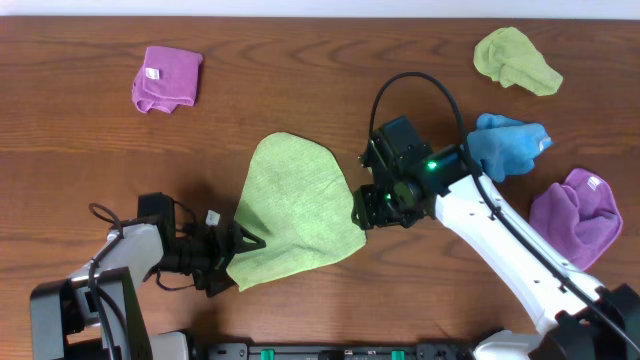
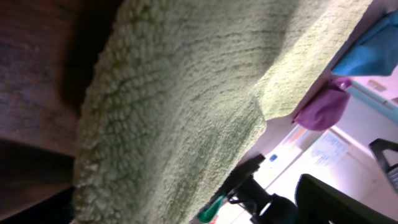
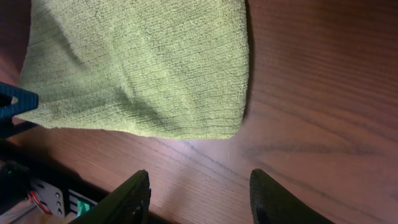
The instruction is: Fold the cloth
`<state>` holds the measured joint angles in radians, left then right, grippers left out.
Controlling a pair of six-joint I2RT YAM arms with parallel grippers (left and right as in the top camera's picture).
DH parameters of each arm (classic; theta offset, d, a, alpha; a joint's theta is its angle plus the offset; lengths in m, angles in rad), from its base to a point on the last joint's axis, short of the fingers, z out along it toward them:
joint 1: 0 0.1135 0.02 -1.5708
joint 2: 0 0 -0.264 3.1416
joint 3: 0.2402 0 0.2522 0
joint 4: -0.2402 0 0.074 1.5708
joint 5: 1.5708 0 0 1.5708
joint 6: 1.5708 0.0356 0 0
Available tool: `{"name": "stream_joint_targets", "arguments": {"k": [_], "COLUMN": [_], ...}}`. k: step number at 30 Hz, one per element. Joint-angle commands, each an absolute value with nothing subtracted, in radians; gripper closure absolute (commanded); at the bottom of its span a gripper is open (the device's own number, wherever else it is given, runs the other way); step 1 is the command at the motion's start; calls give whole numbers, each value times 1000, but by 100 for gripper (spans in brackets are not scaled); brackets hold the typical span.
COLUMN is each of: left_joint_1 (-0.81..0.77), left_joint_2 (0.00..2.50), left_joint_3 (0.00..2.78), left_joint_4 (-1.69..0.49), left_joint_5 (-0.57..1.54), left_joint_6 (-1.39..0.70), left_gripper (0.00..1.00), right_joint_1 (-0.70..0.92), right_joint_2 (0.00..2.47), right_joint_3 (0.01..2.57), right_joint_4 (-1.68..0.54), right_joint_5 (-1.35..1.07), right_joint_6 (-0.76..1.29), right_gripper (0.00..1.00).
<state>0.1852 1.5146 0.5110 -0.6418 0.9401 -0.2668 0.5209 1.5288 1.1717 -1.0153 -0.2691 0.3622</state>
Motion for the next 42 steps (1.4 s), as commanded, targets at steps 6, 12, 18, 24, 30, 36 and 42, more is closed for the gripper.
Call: {"name": "stream_joint_targets", "arguments": {"k": [6, 12, 18, 24, 30, 36, 42], "left_joint_1": [136, 130, 130, 130, 131, 131, 131], "left_joint_2": [1523, 1523, 1523, 1523, 1523, 1523, 1523], "left_joint_3": [457, 455, 469, 594, 678, 736, 756], "left_joint_4": [-610, -588, -590, -735, -817, -847, -860], "left_joint_5": [883, 873, 862, 803, 785, 778, 778], "left_joint_6": [-278, -278, -263, -137, -100, -89, -89], "left_gripper": [27, 94, 94, 94, 94, 94, 94], "right_joint_1": [516, 516, 516, 516, 516, 517, 518], "right_joint_2": [1511, 1511, 1511, 1511, 1513, 1528, 1586], "right_joint_3": [1184, 1184, 1131, 913, 780, 714, 690], "right_joint_4": [-1013, -1013, -959, -727, -544, -442, -339], "right_joint_5": [-270, -267, -200, -322, -412, -416, -427], "right_joint_6": [352, 352, 363, 377, 455, 501, 532], "right_gripper": [48, 48, 46, 44, 41, 42, 45]}}
